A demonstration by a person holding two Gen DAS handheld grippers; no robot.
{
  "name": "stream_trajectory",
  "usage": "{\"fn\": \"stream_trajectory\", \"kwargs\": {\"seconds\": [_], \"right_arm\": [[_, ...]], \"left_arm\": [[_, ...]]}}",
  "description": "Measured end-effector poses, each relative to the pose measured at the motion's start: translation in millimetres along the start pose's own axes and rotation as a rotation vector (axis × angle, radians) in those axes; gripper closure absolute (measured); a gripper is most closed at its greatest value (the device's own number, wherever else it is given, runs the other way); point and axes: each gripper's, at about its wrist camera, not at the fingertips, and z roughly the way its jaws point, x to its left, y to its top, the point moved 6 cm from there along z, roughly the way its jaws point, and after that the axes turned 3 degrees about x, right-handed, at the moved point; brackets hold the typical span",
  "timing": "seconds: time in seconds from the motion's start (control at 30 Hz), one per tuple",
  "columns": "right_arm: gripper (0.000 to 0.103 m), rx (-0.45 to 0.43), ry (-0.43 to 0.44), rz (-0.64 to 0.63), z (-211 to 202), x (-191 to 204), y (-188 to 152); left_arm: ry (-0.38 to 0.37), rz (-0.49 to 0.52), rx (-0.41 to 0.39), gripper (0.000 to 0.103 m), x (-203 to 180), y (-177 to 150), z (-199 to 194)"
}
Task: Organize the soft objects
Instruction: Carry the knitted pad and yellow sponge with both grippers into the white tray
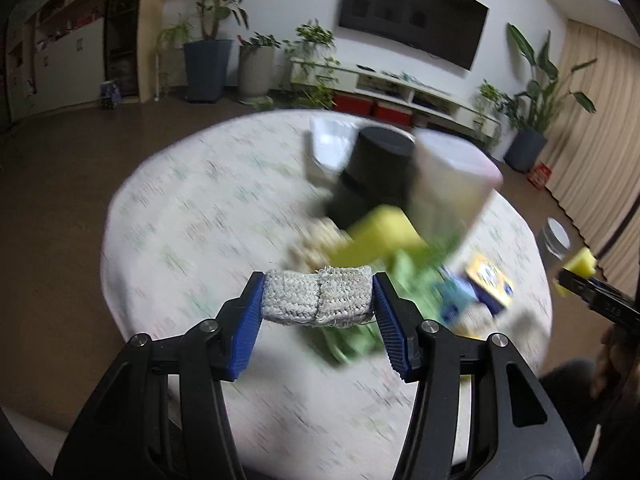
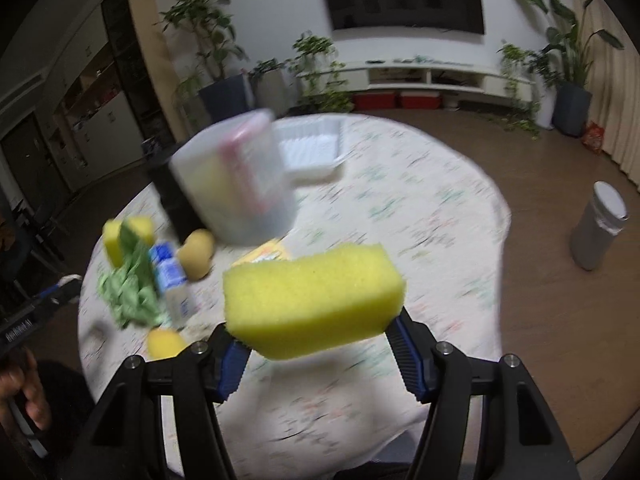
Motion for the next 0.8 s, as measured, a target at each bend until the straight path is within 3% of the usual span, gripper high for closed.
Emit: {"fn": "stream_trajectory", "kwargs": {"seconds": [0.2, 0.43, 0.8], "right_arm": [[0.038, -0.027, -0.065, -0.024, 5, -30, 54], [0.038, -0.023, -0.090, -0.045, 44, -51, 125], [0.038, 0.068, -0.028, -0.222, 150, -12, 226]], "left_arm": [[0.020, 0.028, -0.045, 0.052, 15, 65, 16], [0.017, 0.101, -0.016, 0.052, 16, 141, 77], [-0.009, 0.328, 0.112, 0.052, -24, 211, 192]]}}
